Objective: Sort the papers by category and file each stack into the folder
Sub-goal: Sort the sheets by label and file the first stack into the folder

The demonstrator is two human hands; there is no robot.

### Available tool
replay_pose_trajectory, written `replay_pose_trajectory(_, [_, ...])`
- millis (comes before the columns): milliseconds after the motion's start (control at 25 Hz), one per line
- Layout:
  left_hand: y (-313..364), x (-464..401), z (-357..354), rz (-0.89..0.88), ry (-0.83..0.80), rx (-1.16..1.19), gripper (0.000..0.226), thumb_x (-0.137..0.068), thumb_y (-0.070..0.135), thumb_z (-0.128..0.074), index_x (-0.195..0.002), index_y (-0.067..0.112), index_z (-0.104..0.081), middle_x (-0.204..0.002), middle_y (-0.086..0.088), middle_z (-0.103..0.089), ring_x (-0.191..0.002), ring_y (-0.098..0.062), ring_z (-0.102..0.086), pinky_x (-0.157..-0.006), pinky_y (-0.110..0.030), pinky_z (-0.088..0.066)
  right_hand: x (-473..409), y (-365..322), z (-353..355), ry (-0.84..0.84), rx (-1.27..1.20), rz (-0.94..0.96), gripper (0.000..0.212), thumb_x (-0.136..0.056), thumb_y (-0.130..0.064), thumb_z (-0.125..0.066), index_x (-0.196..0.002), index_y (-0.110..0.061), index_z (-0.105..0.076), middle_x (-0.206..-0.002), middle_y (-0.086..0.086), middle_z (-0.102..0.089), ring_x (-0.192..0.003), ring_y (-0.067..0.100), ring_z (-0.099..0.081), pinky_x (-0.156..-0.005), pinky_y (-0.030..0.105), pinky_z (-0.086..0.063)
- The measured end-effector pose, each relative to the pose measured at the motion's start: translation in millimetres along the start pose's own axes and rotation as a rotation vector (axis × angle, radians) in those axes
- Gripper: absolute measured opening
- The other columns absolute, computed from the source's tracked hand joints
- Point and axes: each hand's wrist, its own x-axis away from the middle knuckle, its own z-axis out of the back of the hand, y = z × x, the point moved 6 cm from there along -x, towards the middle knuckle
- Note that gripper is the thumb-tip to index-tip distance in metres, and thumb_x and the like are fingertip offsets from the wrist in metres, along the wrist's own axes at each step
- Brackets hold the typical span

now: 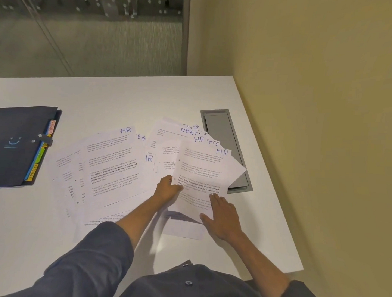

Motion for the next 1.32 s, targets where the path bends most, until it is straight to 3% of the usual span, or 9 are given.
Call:
replay_pose_trajectory(160, [7,9,3,-0.075,-0.093,0.081,0.031,-0.088,-0.006,-0.059,-0.117,0.006,-0.062,-0.116,-0.009,-0.067,-0.103,-0.025,-0.064,-0.087,-0.031,-0.05,1,5,31,0.246,-0.241,-0.019,0.06,-0.089,-0.054,-0.054,-0.139,-0.025,-0.039,-0.139,-0.006,-0.052,-0.123,0.017,-0.053,-0.102,0.036,-0.046])
replay_pose_trajectory(320, [17,34,22,-0.115,-0.07,0.233,0.034,-0.091,-0.005,-0.057,-0.119,0.013,-0.06,-0.104,0.003,-0.07,-0.094,-0.012,-0.067,-0.076,-0.017,-0.051,-6,27,46,0.309,-0.644,-0.307,0.071,-0.086,-0.046,-0.067,-0.145,-0.02,-0.036,-0.142,-0.001,-0.052,-0.124,0.022,-0.054,-0.1,0.041,-0.047])
replay_pose_trajectory(400, [16,46,33,-0.11,-0.064,0.324,0.035,-0.091,-0.004,-0.058,-0.118,0.018,-0.06,-0.107,0.003,-0.071,-0.096,-0.01,-0.067,-0.086,-0.022,-0.051,-11,26,51,0.278,-0.94,-0.356,0.069,-0.087,-0.039,-0.07,-0.145,-0.016,-0.039,-0.135,0.003,-0.058,-0.113,0.02,-0.059,-0.096,0.039,-0.051])
replay_pose_trajectory(480, [15,57,43,-0.102,-0.078,0.401,0.037,-0.091,-0.003,-0.058,-0.119,0.021,-0.06,-0.11,0.003,-0.071,-0.103,-0.014,-0.067,-0.096,-0.029,-0.047,-11,10,62,0.214,-1.231,-0.309,0.047,-0.091,-0.025,-0.069,-0.134,-0.016,-0.051,-0.121,0.005,-0.067,-0.098,0.019,-0.066,-0.078,0.027,-0.056])
replay_pose_trajectory(560, [14,67,55,-0.082,-0.094,0.448,0.039,-0.091,-0.005,-0.056,-0.119,0.021,-0.061,-0.108,0.001,-0.073,-0.1,-0.018,-0.069,-0.091,-0.031,-0.051,-9,-8,77,0.211,-1.295,-0.22,0.021,-0.092,-0.011,-0.065,-0.113,-0.014,-0.065,-0.105,0.002,-0.074,-0.089,0.02,-0.07,-0.067,0.019,-0.056])
replay_pose_trajectory(720, [17,79,88,-0.089,-0.087,0.484,0.034,-0.088,-0.003,-0.056,-0.114,0.018,-0.064,-0.108,-0.004,-0.073,-0.094,-0.021,-0.071,-0.075,-0.031,-0.055,-9,-41,89,0.201,-1.358,-0.121,0.014,-0.091,-0.004,-0.065,-0.095,-0.017,-0.069,-0.09,-0.002,-0.077,-0.078,0.012,-0.072,-0.069,0.023,-0.056])
replay_pose_trajectory(920, [2,83,126,-0.129,0.018,0.48,0.03,-0.095,0.001,-0.052,-0.114,0.021,-0.062,-0.11,0.0,-0.072,-0.104,-0.025,-0.067,-0.093,-0.042,-0.05,-15,-85,77,0.093,-1.338,-0.037,0.011,-0.091,-0.004,-0.064,-0.1,-0.008,-0.069,-0.086,-0.002,-0.075,-0.071,0.007,-0.07,-0.063,0.017,-0.052])
replay_pose_trajectory(1080, [-17,87,151,-0.112,0.118,0.496,0.032,-0.096,0.001,-0.05,-0.122,0.017,-0.059,-0.11,0.002,-0.071,-0.105,-0.023,-0.066,-0.097,-0.044,-0.048,-29,-88,60,0.073,-1.337,-0.151,0.009,-0.094,-0.013,-0.061,-0.097,-0.009,-0.069,-0.086,0.005,-0.071,-0.07,0.015,-0.067,-0.058,0.021,-0.053])
replay_pose_trajectory(1320, [-32,86,178,-0.075,0.177,0.508,0.029,-0.096,0.001,-0.051,-0.115,0.02,-0.062,-0.115,0.0,-0.07,-0.109,-0.025,-0.065,-0.104,-0.048,-0.044,-54,-33,44,0.254,-0.451,-0.295,0.049,-0.092,-0.039,-0.059,-0.131,-0.01,-0.052,-0.132,0.008,-0.055,-0.121,0.028,-0.051,-0.097,0.039,-0.042])
